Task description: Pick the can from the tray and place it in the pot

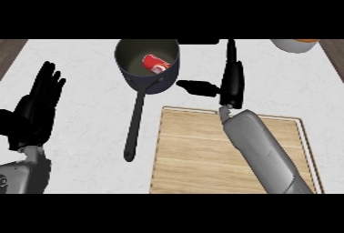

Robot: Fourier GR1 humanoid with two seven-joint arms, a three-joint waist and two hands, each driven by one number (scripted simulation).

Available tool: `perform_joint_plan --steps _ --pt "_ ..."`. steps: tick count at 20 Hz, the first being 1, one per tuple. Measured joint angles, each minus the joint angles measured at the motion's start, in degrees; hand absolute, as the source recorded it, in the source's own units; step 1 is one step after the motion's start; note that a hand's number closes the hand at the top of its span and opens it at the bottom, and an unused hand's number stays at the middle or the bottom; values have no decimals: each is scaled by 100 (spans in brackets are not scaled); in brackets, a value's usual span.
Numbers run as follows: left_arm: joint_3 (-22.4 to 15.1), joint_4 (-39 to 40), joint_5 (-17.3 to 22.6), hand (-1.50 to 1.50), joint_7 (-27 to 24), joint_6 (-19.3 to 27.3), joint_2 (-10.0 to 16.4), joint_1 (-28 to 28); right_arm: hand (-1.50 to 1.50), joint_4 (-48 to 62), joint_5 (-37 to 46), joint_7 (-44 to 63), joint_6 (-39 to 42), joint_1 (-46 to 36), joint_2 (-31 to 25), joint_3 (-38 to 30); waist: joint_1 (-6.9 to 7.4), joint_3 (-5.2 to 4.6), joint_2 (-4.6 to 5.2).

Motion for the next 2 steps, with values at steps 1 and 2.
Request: perform_joint_plan --steps 1,2 --pt "14 38 9 0 -102 -30 -26 55 -150 -89 51 46 71 57 -26 -34 -2 0 0" --pt "62 72 29 0 -89 -58 14 -1 -150 -248 68 78 165 175 -92 -59 -8 -1 -1"
